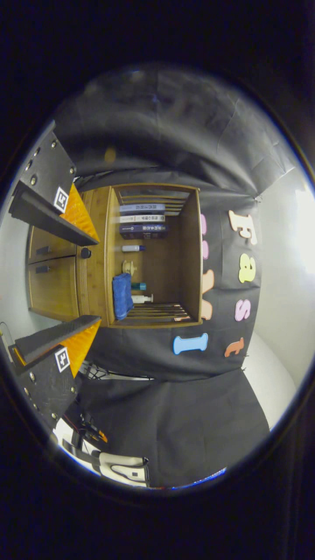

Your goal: Pull open the drawer, take out the items inside it, and place them on the countertop above the cabinet.

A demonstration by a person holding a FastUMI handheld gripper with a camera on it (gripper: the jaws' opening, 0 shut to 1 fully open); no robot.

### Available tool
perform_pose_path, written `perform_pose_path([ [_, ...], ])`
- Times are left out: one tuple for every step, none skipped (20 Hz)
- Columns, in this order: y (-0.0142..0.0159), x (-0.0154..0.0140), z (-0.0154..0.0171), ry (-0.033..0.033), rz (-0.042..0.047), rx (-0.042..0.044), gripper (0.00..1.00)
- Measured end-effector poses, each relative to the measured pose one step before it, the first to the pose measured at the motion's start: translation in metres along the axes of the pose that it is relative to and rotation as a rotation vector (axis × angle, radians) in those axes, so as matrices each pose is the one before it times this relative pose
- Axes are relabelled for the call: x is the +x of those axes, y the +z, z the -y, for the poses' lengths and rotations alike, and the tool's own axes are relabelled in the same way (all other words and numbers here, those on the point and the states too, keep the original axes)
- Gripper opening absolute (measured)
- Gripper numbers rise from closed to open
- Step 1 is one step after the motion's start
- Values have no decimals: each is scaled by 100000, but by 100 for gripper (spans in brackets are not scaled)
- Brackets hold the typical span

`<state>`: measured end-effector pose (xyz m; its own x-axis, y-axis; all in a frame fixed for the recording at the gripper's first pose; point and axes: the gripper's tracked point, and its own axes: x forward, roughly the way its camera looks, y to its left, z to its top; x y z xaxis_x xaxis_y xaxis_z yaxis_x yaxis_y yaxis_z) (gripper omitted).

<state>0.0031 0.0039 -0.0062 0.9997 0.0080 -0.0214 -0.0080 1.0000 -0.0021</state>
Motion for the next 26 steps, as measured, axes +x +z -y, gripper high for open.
perform_pose_path([
  [-187,139,-67,179,-636,-183,95],
  [0,-26,-132,173,-185,-54,95],
  [-111,85,-28,64,-219,41,95],
  [60,66,-30,-13,-104,179,95],
  [-122,69,85,-272,-154,208,95],
  [-141,166,108,-436,-353,241,95],
  [-209,173,67,-276,-542,283,95],
  [-209,348,-27,-31,-835,229,95],
  [-300,293,-115,199,-691,100,95],
  [-125,498,34,-544,-603,-104,95],
  [-123,775,393,-1875,-266,-224,95],
  [-27,735,78,-1530,-76,13,95],
  [-77,1022,-256,-915,-40,218,95],
  [-121,1080,-484,-459,-364,33,95],
  [-397,1303,-520,-306,-1043,-361,95],
  [-473,1416,-507,-441,-1908,-914,95],
  [-641,1424,-673,-11,-2328,-894,96],
  [-565,1672,-1073,1707,-2034,-557,96],
  [-606,1724,-1462,2792,-2305,213,96],
  [-509,1702,-1084,2479,-1787,686,96],
  [-789,1952,-980,2398,-2554,691,96],
  [-671,1877,-788,1897,-2389,376,96],
  [-842,2159,-725,1836,-2309,343,96],
  [-630,1683,-585,1276,-1976,658,96],
  [-827,1527,-227,502,-2929,713,96],
  [-1086,1615,4,928,-2905,798,96],
])
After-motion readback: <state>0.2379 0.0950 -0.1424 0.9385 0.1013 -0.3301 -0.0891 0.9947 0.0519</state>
